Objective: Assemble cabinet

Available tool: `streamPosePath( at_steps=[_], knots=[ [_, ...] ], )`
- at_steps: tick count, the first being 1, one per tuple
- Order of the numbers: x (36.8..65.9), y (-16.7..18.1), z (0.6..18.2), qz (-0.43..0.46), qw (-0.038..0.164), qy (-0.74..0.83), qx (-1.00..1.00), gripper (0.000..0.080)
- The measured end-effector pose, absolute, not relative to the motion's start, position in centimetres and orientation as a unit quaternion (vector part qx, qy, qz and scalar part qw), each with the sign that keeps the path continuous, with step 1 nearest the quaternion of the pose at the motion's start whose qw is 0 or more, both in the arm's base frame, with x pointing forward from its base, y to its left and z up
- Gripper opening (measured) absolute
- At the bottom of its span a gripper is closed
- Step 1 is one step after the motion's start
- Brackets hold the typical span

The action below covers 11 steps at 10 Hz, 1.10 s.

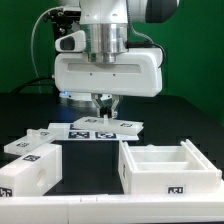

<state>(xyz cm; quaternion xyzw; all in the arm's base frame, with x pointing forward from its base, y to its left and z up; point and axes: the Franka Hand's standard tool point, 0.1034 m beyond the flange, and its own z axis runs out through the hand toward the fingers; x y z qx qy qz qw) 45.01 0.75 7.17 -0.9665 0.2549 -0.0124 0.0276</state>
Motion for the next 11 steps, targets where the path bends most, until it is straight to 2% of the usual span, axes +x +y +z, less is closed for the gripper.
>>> streamPosePath(
  at_steps=[1,4,8,9,11],
  knots=[
    [45.0,0.9,7.2,-0.011,0.028,0.27,-0.962,0.0061],
    [44.5,4.0,7.1,0.001,0.029,0.503,-0.864,0.0061],
    [44.2,4.8,6.7,0.012,0.04,0.608,-0.793,0.0061],
    [43.9,5.0,6.7,0.025,0.038,0.633,-0.773,0.0061],
    [43.8,5.4,7.3,0.09,0.015,0.728,-0.68,0.0061]
  ],
)
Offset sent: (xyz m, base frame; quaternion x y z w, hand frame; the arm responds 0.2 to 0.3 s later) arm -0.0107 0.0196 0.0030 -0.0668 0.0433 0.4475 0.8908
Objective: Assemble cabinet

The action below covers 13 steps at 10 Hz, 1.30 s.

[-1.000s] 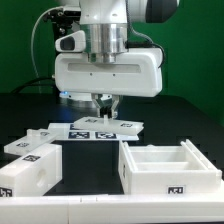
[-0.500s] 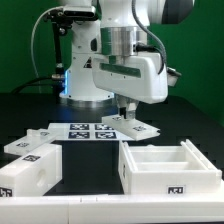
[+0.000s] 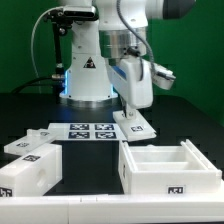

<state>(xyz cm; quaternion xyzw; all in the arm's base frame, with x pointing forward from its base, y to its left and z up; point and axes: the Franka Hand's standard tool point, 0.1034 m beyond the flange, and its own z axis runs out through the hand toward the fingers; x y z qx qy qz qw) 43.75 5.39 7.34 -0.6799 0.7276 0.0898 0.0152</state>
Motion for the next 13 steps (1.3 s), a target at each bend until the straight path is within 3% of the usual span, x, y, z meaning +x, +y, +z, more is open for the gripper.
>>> streamPosePath(
  at_steps=[2,4,7,9,10,12,13],
  knots=[
    [43.0,7.4,6.9,0.106,-0.02,0.802,-0.588,0.0061],
    [43.1,7.4,6.8,0.108,-0.014,0.785,-0.61,0.0061],
    [42.5,7.7,6.8,0.132,-0.03,0.777,-0.615,0.0061],
    [42.2,7.5,8.4,0.22,-0.083,0.751,-0.617,0.0061],
    [42.9,7.3,8.4,0.233,-0.091,0.745,-0.619,0.0061],
    [43.2,7.4,8.2,0.223,-0.084,0.747,-0.621,0.0061],
    [43.7,7.4,8.1,0.195,-0.065,0.752,-0.627,0.0061]
  ],
)
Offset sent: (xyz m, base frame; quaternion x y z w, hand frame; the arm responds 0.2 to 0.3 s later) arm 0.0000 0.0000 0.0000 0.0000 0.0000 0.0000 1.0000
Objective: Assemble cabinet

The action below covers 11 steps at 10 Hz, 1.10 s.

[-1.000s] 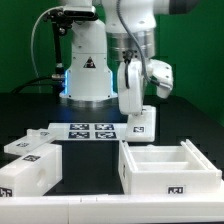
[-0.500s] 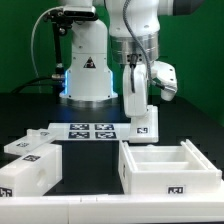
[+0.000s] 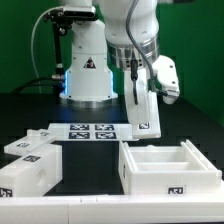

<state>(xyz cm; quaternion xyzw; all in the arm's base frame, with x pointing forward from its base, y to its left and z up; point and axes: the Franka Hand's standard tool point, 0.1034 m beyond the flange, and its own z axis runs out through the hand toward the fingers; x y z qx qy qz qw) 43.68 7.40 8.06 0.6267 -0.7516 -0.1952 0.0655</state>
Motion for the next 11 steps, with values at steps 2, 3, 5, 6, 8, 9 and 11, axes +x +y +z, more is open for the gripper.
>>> streamPosePath(
  at_steps=[2,3,5,6,8,9,11],
  knots=[
    [43.8,8.6,8.7,-0.17,0.056,-0.736,0.653,0.0061],
    [44.4,8.9,8.5,-0.137,0.033,-0.739,0.659,0.0061],
    [44.5,8.7,8.2,-0.089,-0.003,-0.747,0.658,0.0061],
    [44.6,8.7,8.1,-0.064,-0.021,-0.749,0.659,0.0061],
    [44.4,8.4,7.8,-0.025,-0.044,-0.732,0.679,0.0061],
    [45.3,8.2,8.3,-0.017,-0.051,-0.718,0.694,0.0061],
    [45.8,8.3,8.4,-0.015,-0.056,-0.704,0.708,0.0061]
  ],
)
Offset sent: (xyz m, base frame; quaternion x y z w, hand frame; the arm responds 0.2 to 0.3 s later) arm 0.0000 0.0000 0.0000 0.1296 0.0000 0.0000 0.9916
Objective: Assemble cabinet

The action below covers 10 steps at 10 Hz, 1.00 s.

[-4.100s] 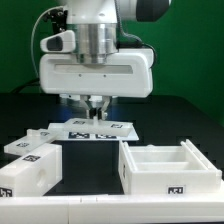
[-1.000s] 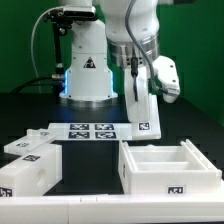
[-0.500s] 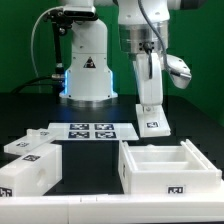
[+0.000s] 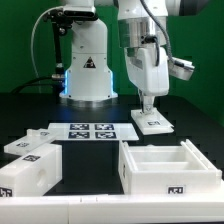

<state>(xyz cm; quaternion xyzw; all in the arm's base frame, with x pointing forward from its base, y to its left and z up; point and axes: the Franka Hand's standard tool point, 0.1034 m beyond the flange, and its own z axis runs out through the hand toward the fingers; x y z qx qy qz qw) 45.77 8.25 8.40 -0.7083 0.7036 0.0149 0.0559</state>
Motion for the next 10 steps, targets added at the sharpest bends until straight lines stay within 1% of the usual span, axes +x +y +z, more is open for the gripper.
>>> streamPosePath(
  at_steps=[3,4,5,6,7,10],
  knots=[
    [45.7,8.3,8.3,0.016,0.055,0.702,-0.71,0.0061],
    [45.4,8.4,8.1,0.04,0.045,0.682,-0.729,0.0061],
    [45.9,8.6,8.1,0.056,0.039,0.676,-0.734,0.0061],
    [46.6,8.5,7.8,0.058,0.038,0.657,-0.751,0.0061],
    [46.6,8.4,7.5,0.057,0.036,0.658,-0.75,0.0061],
    [46.8,8.5,7.5,0.057,0.035,0.66,-0.748,0.0061]
  ],
)
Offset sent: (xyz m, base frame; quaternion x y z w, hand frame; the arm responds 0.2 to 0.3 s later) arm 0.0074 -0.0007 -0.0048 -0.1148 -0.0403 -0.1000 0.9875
